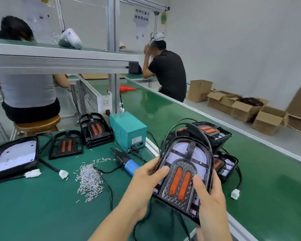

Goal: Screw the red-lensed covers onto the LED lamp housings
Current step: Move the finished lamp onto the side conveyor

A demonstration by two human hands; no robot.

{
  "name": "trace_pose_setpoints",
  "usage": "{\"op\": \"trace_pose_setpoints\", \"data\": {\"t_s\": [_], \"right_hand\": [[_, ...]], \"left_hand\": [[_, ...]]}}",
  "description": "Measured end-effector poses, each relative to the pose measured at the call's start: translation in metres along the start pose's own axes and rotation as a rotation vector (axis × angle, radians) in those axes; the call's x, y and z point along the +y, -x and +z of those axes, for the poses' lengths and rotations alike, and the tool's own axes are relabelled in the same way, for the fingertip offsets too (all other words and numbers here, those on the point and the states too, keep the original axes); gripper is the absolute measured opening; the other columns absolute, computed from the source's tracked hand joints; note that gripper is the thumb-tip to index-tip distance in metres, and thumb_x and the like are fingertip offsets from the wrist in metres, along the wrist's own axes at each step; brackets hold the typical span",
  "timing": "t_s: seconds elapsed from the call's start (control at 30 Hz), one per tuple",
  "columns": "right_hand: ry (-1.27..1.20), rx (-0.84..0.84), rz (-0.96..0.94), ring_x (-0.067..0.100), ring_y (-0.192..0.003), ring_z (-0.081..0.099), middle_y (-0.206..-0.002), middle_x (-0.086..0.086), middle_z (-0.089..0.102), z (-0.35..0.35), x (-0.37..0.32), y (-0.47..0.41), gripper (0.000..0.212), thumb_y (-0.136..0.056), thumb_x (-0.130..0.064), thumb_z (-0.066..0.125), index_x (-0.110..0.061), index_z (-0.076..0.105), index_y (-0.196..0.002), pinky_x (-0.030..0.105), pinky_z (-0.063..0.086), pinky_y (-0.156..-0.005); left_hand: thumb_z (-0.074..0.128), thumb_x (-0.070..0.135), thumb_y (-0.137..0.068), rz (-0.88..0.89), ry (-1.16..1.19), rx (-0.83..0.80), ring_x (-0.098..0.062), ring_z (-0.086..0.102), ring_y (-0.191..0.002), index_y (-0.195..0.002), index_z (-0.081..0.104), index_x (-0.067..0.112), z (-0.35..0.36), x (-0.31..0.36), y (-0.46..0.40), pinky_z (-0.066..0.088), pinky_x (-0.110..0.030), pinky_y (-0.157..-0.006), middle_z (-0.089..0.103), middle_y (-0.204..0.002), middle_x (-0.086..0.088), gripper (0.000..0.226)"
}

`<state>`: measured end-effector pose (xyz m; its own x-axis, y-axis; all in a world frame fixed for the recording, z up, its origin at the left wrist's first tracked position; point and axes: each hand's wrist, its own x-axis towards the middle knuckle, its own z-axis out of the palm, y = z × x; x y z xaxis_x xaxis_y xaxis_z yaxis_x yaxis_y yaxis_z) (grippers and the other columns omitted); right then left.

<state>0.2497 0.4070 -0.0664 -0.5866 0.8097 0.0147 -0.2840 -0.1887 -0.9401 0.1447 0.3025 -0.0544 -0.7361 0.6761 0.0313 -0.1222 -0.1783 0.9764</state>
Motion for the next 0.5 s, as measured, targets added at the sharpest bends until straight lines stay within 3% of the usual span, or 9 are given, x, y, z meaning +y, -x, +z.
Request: {"op": "trace_pose_setpoints", "data": {"t_s": [0.13,0.23,0.33,0.4,0.47,0.5], "right_hand": [[0.111,0.166,-0.054,0.020,-0.113,0.063,-0.125,-0.001,0.066,-0.035,-0.011,-0.005,0.052,-0.093,-0.015,0.062,-0.026,0.048,-0.142,0.027,0.057,-0.082],[0.177,0.262,-0.098,0.023,-0.118,0.059,-0.125,0.004,0.064,-0.063,-0.019,-0.010,0.051,-0.093,-0.012,0.063,-0.021,0.050,-0.141,0.036,0.046,-0.101],[0.222,0.345,-0.107,0.021,-0.113,0.059,-0.124,0.005,0.064,-0.089,-0.022,-0.017,0.047,-0.094,-0.013,0.062,-0.019,0.052,-0.139,0.023,0.048,-0.086],[0.216,0.418,-0.105,0.023,-0.117,0.058,-0.128,0.007,0.063,-0.104,-0.023,-0.022,0.045,-0.094,-0.016,0.063,-0.017,0.053,-0.138,0.010,0.045,-0.077],[0.206,0.483,-0.113,0.024,-0.115,0.058,-0.129,0.011,0.062,-0.115,-0.026,-0.028,0.045,-0.094,-0.015,0.063,-0.014,0.053,-0.137,0.015,0.045,-0.080],[0.200,0.506,-0.113,0.024,-0.111,0.058,-0.129,0.013,0.062,-0.119,-0.028,-0.030,0.044,-0.094,-0.015,0.063,-0.013,0.053,-0.137,0.025,0.047,-0.083]], "left_hand": [[0.059,0.012,-0.093,-0.028,-0.002,-0.082,-0.023,0.061,-0.115,-0.116,0.068,0.023,0.034,-0.013,-0.013,0.041,-0.044,-0.107,0.070,-0.115,0.001,0.027],[0.061,0.015,-0.092,-0.052,-0.019,-0.149,-0.018,0.063,-0.111,-0.112,0.069,0.026,0.062,-0.020,-0.020,0.043,-0.042,-0.106,0.071,-0.112,0.004,0.025],[0.063,0.017,-0.091,-0.105,-0.026,-0.186,-0.013,0.065,-0.106,-0.112,0.069,0.028,0.088,-0.026,-0.024,0.046,-0.036,-0.102,0.072,-0.109,0.008,0.025],[0.064,0.019,-0.090,-0.139,-0.039,-0.219,-0.009,0.066,-0.099,-0.110,0.068,0.034,0.102,-0.030,-0.024,0.052,-0.024,-0.087,0.072,-0.107,0.012,0.026],[0.064,0.018,-0.090,-0.162,-0.056,-0.248,-0.002,0.065,-0.090,-0.110,0.067,0.037,0.113,-0.034,-0.024,0.048,-0.011,-0.071,0.071,-0.107,0.014,0.028],[0.064,0.018,-0.089,-0.171,-0.069,-0.253,-0.001,0.063,-0.096,-0.117,0.064,0.035,0.119,-0.035,-0.023,0.048,-0.012,-0.076,0.069,-0.112,0.014,0.033]]}}
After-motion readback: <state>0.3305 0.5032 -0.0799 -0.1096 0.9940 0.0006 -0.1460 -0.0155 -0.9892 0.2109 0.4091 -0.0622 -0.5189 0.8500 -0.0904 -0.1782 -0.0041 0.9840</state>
